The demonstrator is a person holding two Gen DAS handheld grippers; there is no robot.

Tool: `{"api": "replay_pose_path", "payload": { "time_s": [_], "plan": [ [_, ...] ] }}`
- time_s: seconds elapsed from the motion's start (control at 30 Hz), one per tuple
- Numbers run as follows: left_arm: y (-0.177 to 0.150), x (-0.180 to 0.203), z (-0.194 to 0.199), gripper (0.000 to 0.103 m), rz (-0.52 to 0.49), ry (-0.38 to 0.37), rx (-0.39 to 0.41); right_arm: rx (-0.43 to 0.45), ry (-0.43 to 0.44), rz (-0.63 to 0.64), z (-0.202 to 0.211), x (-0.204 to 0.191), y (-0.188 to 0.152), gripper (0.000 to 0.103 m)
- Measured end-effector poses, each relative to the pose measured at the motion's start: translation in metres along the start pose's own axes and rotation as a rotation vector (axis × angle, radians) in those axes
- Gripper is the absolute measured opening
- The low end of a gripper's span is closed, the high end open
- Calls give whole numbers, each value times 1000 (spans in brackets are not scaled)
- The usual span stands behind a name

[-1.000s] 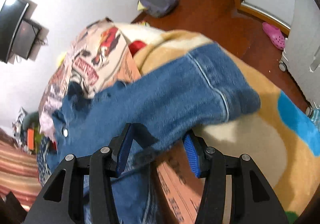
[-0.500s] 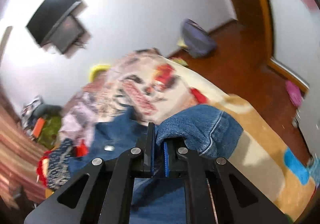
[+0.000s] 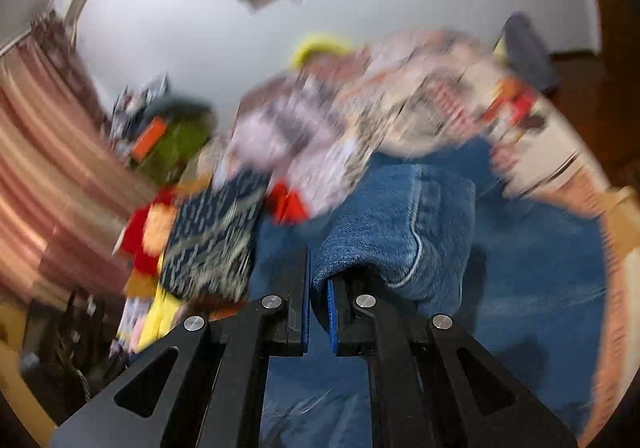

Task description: Fold large clothes

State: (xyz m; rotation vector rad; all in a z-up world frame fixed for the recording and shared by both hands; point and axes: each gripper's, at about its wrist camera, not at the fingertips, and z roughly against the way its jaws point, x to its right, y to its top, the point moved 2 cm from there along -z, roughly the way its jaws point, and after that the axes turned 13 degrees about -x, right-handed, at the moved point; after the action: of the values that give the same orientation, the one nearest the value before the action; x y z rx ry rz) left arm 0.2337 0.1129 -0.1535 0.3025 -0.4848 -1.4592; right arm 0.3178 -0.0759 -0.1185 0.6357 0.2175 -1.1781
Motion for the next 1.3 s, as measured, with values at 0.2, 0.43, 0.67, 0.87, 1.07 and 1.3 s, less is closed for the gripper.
{"api": "replay_pose_path", "payload": {
  "time_s": [0.2, 0.43, 0.67, 0.87, 1.07, 1.3],
  "plan": [
    [-12, -28, -2, 90, 66, 10, -21, -201, -55, 69, -59, -24, -30, 11],
    [-16, -35, -7, 90, 79, 16, -42, -349, -30, 45, -63, -23, -44, 30],
    [-10, -14, -19, 91, 43, 25, -69, -164, -126, 139, 12, -20, -40, 44],
    [14, 30, -36, 90, -62, 69, -69, 1, -285, 120, 68, 24, -44, 49],
    [27, 66, -74, 95, -213, 130, -120, 31, -370, -16, 92, 94, -54, 49],
    [29, 63, -131, 95, -240, 192, -241, 10, -458, -97, 92, 150, -76, 49]
  ]
}}
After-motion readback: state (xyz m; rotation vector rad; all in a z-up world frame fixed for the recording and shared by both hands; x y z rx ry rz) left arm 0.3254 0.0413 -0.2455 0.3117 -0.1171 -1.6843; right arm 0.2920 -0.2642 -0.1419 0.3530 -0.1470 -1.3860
